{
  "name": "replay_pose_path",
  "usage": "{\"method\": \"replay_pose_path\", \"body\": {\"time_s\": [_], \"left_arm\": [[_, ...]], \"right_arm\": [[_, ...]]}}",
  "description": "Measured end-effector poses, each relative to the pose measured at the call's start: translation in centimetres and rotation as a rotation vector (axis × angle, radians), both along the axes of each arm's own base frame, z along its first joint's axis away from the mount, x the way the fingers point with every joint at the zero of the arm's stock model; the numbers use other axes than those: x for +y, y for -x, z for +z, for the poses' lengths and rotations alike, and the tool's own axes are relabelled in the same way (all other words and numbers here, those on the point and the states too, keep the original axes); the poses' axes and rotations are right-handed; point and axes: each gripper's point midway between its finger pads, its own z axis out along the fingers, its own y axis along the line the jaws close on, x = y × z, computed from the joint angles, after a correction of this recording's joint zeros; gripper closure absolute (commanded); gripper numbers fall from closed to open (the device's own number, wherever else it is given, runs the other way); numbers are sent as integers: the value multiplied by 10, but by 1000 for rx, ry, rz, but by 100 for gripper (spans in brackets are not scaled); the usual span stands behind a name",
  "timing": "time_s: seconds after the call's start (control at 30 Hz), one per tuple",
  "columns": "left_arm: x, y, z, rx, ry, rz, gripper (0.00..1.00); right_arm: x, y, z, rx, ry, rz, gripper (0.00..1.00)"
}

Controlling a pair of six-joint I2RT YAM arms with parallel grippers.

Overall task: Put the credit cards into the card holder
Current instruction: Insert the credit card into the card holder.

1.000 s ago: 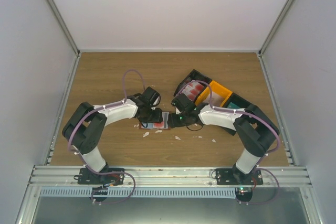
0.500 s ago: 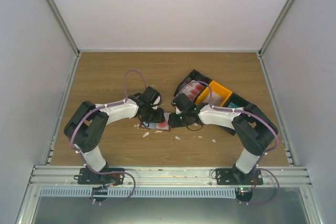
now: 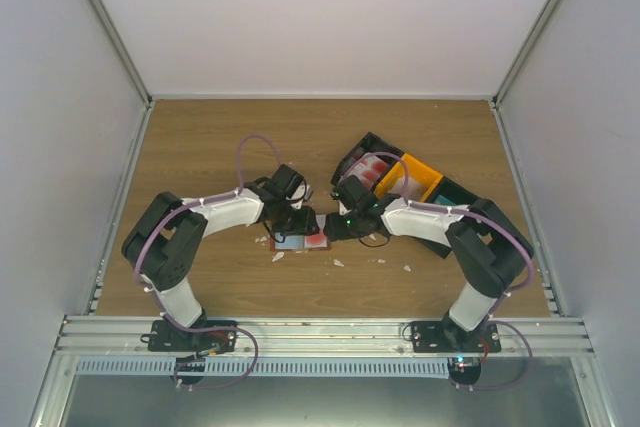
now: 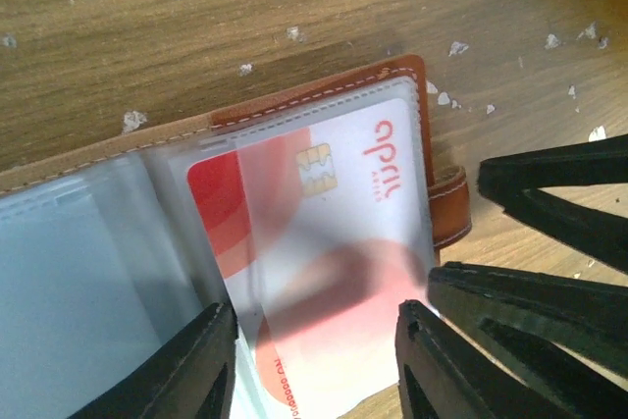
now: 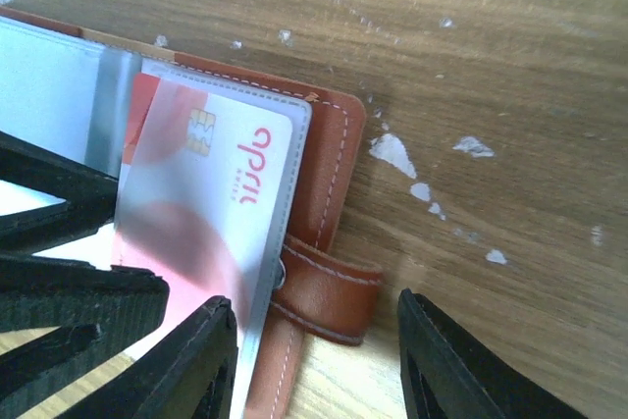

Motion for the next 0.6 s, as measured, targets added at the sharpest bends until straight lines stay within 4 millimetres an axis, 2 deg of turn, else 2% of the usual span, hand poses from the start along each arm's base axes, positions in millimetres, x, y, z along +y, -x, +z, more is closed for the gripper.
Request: {"method": "replay_pose_path", "body": {"time_s": [0.13,0.33,0.5,0.6], "left_arm": [[1,-2,10,-39,9,-2,35],[7,-18,57,-192,44,31,27],[30,-31,95,-322,59,121,24],[51,-37,111,-379,69,201,23]], "right_arm": [[-8,-4,18,-47,4,7,44],[-23,-30,81,-203,-5,41,42],[-46,-63,129,-331,29,44,41],[-63,-81,144,-372,63,38,41]]}}
